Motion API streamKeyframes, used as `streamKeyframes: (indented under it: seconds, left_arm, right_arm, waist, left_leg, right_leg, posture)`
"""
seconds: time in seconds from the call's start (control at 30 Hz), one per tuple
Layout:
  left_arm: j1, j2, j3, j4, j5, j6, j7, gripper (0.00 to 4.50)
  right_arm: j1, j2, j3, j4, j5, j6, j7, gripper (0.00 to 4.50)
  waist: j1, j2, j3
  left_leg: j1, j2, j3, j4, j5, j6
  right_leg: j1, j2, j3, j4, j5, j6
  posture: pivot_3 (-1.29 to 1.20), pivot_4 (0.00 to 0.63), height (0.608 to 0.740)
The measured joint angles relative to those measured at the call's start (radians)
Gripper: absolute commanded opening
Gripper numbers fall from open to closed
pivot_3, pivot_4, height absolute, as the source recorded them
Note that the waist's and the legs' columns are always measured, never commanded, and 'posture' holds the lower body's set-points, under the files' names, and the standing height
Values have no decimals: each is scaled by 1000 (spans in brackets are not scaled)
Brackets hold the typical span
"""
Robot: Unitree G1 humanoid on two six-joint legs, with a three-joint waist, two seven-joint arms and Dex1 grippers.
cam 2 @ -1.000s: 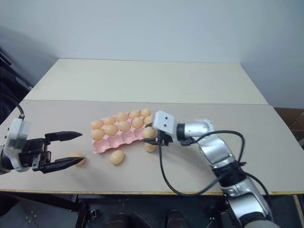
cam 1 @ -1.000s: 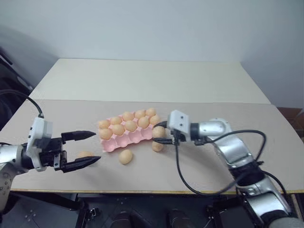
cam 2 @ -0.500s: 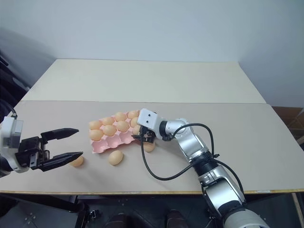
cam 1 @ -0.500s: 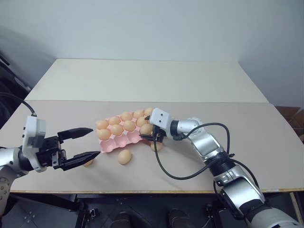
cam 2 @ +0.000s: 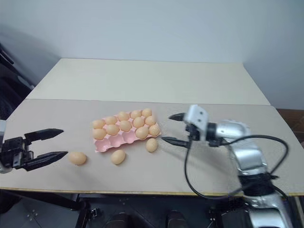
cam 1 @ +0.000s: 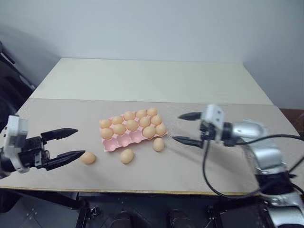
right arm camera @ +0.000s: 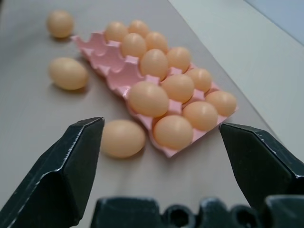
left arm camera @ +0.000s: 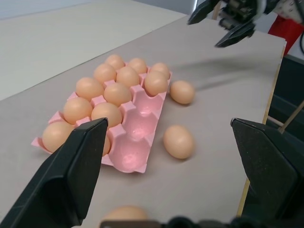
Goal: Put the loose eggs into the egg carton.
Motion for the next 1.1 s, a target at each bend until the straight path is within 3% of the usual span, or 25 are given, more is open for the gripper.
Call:
streamKeyframes:
  seconds: [0.17,0.6,0.77,1.1]
  left_arm:
    - [66,18,56,37,45,-26,-44,4500]
    - [89,7,71,30,70,-61,-61,4500]
    - [67,-2,56,-12,55,-57,-43,4500]
    - [20,-2,-3,-31,39,-45,-37,4500]
  right_arm:
    - [178,-177,-136,-15,81,-9,162,4486]
    - [190,-195,-180,-32,138,-8,159,4486]
    - [124,-107,-42,-109,92,10,48,4486]
    - [-30,151,339,-10,-280,-18,-220,4486]
  waist:
    - [-1,0,0]
    - [0,0,0]
    - [-3,0,0]
    - [-1,0,0]
  left_leg:
    - [1,0,1,-2,0,0]
    - [2,0,1,-2,0,0]
    - [2,0,1,-2,0,0]
    - [0,0,1,-2,0,0]
  right_leg:
    - [0,0,1,-1,0,0]
    - [0,0,1,-1,0,0]
    - [0,0,1,0,0,0]
    - [-1,0,1,0,0,0]
  posture:
    - [0,150,740]
    - [0,150,740]
    - [0,150,740]
    - [0,150,740]
